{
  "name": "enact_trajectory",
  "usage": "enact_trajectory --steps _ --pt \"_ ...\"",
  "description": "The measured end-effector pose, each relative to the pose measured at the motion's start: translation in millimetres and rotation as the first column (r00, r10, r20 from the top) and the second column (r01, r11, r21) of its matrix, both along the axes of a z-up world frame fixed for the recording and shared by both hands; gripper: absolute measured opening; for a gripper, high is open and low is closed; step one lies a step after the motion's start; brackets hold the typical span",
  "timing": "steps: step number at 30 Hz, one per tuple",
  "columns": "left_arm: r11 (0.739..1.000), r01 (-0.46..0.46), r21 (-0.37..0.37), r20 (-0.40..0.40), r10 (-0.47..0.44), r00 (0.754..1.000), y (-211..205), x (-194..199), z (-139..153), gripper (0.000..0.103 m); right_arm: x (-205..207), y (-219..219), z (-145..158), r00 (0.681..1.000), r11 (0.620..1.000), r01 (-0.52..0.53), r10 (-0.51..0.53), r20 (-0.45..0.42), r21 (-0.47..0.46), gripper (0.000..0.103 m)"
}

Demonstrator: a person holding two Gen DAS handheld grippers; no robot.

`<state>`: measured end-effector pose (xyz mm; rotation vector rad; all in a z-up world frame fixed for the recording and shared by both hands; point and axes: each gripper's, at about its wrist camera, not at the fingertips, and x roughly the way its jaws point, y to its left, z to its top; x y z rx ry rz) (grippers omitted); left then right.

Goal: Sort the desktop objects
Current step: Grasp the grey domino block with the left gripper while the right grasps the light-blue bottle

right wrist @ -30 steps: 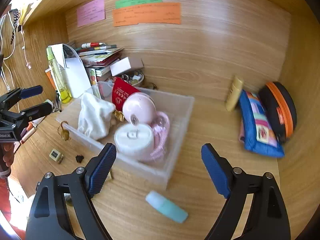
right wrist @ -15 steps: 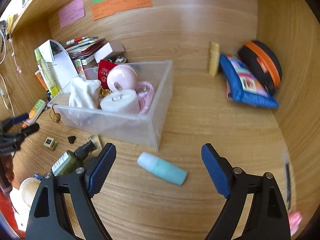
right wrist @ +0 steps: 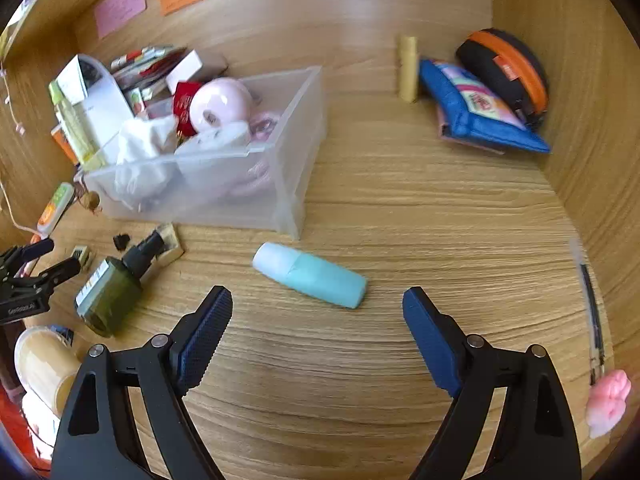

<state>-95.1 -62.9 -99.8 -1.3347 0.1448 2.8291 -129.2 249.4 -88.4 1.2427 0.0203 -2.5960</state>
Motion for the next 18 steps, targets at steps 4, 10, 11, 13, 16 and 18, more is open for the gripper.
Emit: enact_trajectory --steps 4,10,11,13,16,18 --pt "1.0 0.006 -0.007 0.008 -0.006 1.0 2 -2 -4 0.098 -8 -6 -6 0.999 1.0 -0.012 0.012 0.03 0.026 0.085" --pt "1.0 0.015 0.02 0.0 -0.015 1.0 0 0 -6 0.081 -19 -18 -10 0.997 0.993 -0.067 0.062 0.045 0.095 0.083" --pt "1.0 0.008 0.015 0.007 -0.008 1.0 0 -1 -7 0.077 -22 -21 -11 0.996 0.991 -0.076 0.071 0.047 0.11 0.083" --pt "1.0 0.007 0.015 0.007 -0.007 1.0 1 -1 -8 0.071 -26 -24 -14 0.995 0.987 -0.091 0.085 0.053 0.133 0.08" --pt "1.0 0.016 0.005 -0.004 -0.016 1.0 3 0 -9 0.066 -30 -27 -16 0.993 0.985 -0.109 0.102 0.057 0.132 0.071" --pt "1.0 0.027 0.004 -0.009 -0.027 1.0 5 0 -9 0.06 -31 -28 -15 0.992 0.984 -0.121 0.115 0.051 0.13 0.069"
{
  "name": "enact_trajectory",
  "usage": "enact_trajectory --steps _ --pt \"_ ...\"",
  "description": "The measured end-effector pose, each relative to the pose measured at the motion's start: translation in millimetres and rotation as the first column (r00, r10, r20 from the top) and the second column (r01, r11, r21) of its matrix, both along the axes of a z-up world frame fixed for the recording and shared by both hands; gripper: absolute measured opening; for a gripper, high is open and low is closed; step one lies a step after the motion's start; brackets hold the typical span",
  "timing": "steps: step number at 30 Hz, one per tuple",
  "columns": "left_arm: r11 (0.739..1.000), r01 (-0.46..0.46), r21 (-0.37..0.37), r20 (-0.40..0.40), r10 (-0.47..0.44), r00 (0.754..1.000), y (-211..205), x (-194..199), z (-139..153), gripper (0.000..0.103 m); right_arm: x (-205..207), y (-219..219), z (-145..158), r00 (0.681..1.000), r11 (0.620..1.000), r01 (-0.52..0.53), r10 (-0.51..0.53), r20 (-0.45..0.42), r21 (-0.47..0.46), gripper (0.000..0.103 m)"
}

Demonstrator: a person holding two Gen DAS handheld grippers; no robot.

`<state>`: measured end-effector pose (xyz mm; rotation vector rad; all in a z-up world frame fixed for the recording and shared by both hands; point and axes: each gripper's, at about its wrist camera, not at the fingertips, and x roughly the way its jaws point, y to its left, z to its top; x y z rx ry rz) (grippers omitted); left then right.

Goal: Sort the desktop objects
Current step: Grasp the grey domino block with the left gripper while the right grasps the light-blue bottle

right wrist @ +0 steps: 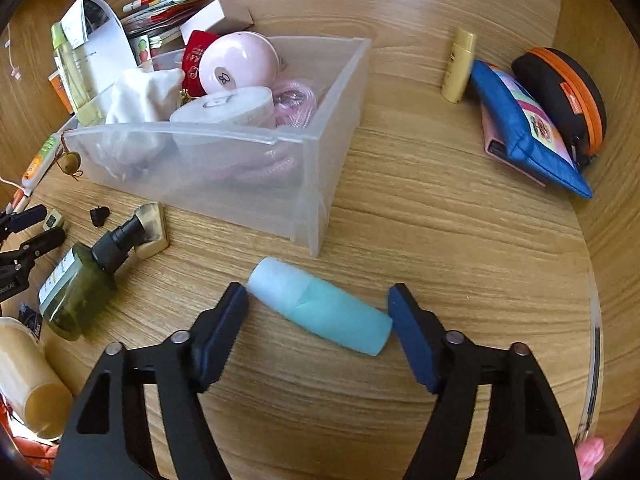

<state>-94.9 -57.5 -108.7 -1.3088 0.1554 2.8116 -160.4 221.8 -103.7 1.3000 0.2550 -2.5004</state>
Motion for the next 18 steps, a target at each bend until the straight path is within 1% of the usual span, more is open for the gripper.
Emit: enact_trajectory --steps 2,4,5,6,7,13,15,18 --pt "1.0 0.002 0.003 -0.002 -0.002 1.0 0 0 -1 0.059 2 -1 0 1.0 1.0 -0.012 0.012 -0.009 0.001 0.068" --pt "1.0 0.017 0.022 0.0 -0.017 1.0 0 0 -3 0.052 4 -2 -1 1.0 1.0 -0.028 0.028 -0.014 -0.003 0.067" --pt "0.999 0.024 0.028 0.001 -0.024 1.0 1 0 -4 0.049 5 -2 0 0.999 0.999 -0.037 0.037 -0.02 -0.007 0.055" --pt "0.999 0.029 0.03 0.001 -0.029 1.0 1 -1 -5 0.048 7 -2 1 0.999 0.999 -0.049 0.049 -0.021 -0.008 0.046" --pt "0.999 0.029 0.03 0.0 -0.029 1.0 2 0 -6 0.048 7 -3 2 0.998 0.998 -0.057 0.056 -0.017 -0.009 0.043" --pt "0.999 0.032 0.025 -0.009 -0.032 0.999 4 1 -6 0.035 13 -2 2 0.998 0.998 -0.065 0.065 -0.026 -0.022 0.038" --pt "0.999 0.026 0.025 -0.01 -0.026 1.0 4 2 -5 0.033 17 -1 3 0.997 0.997 -0.069 0.068 -0.022 -0.046 0.035" --pt "1.0 0.024 0.014 -0.05 -0.023 0.998 4 6 0 0.033 20 -2 5 0.997 0.994 -0.08 0.079 -0.014 -0.074 0.029"
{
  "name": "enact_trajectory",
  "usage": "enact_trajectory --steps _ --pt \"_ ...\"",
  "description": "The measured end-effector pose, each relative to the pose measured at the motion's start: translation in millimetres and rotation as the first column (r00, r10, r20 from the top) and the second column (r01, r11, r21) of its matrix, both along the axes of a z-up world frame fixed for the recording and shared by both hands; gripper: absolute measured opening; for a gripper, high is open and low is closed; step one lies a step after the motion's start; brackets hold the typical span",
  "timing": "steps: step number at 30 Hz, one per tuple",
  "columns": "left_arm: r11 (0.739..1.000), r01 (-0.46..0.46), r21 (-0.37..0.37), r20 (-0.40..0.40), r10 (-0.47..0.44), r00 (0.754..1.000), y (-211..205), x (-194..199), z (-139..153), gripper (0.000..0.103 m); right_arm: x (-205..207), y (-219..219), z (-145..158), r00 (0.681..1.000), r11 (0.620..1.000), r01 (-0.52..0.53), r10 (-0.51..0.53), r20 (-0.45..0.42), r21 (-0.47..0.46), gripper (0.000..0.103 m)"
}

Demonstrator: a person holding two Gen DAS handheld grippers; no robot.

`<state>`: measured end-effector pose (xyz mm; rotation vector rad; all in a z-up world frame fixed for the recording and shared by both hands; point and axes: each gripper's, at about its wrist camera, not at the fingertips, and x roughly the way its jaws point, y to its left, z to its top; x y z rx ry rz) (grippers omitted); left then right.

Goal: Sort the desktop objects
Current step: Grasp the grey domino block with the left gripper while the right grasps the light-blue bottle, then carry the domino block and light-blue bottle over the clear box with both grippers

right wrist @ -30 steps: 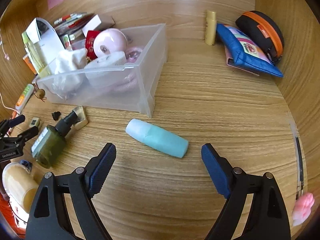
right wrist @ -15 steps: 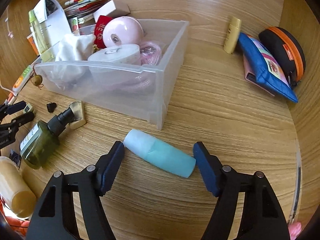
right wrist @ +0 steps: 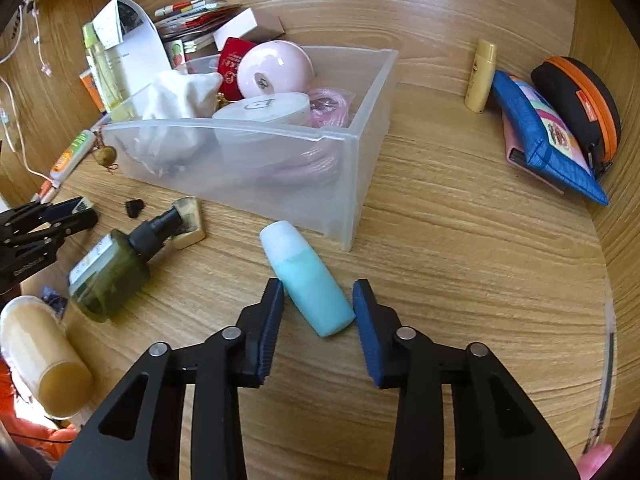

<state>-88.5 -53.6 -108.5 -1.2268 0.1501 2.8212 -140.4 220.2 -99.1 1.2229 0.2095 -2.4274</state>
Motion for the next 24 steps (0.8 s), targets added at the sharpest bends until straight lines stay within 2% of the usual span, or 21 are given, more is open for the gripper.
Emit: enact_trajectory --steps 4,10,24 --pt "1.0 -0.014 0.003 -0.025 0.014 1.0 -2 3 4 0.033 9 -2 -1 1.0 1.0 -0.02 0.02 0.002 -0.019 0.022" --pt "0.998 -0.026 0.054 -0.031 0.028 0.999 -8 5 8 0.033 25 -11 3 0.998 0.998 -0.059 0.059 -0.012 0.024 0.022" --pt "0.996 -0.018 0.086 -0.094 0.026 0.995 -5 18 28 0.033 -10 -35 -2 0.995 0.993 -0.099 0.099 -0.003 0.07 0.023"
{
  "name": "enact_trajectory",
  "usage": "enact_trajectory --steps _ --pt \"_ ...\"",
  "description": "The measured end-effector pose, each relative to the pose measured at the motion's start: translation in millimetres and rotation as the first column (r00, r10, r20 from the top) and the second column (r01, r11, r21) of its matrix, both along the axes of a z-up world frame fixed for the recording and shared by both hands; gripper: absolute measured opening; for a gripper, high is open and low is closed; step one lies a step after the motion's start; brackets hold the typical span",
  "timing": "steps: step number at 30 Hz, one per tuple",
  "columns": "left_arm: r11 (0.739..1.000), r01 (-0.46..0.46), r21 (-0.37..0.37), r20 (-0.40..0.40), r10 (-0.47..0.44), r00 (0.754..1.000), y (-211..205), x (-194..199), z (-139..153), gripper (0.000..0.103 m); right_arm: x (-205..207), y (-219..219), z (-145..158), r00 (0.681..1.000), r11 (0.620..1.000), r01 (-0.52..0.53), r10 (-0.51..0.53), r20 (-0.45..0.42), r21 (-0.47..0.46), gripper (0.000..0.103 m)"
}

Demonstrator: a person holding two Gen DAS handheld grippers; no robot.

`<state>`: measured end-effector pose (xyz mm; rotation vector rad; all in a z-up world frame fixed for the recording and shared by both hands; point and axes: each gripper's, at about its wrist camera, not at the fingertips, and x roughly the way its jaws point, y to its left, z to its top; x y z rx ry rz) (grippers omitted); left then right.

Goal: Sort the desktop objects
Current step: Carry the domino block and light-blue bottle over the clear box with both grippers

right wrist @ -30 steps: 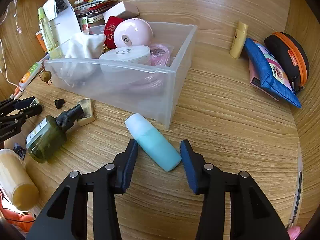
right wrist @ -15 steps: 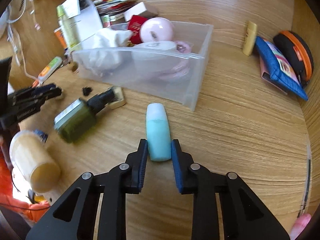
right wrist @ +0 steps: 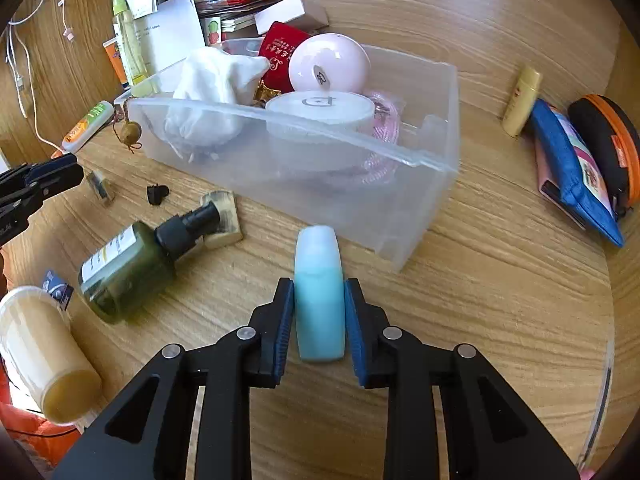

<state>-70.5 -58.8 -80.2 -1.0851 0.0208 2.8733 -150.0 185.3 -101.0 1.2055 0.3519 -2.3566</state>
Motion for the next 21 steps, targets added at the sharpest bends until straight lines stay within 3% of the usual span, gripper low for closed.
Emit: enact_trajectory --steps 5,13,21 --pt "1.0 0.002 0.009 0.006 -0.002 1.0 2 -4 0 0.033 -2 -4 -2 1.0 1.0 -0.009 0.009 -0.013 -0.011 0.023" --pt "1.0 0.011 -0.01 -0.009 -0.011 1.0 3 -1 5 0.033 13 7 6 1.0 0.995 -0.001 0.001 -0.007 -0.102 0.023" --pt "1.0 0.026 0.01 0.078 -0.027 0.997 -4 -11 -14 0.034 31 24 31 0.999 0.986 0.009 -0.017 -0.049 -0.164 0.023"
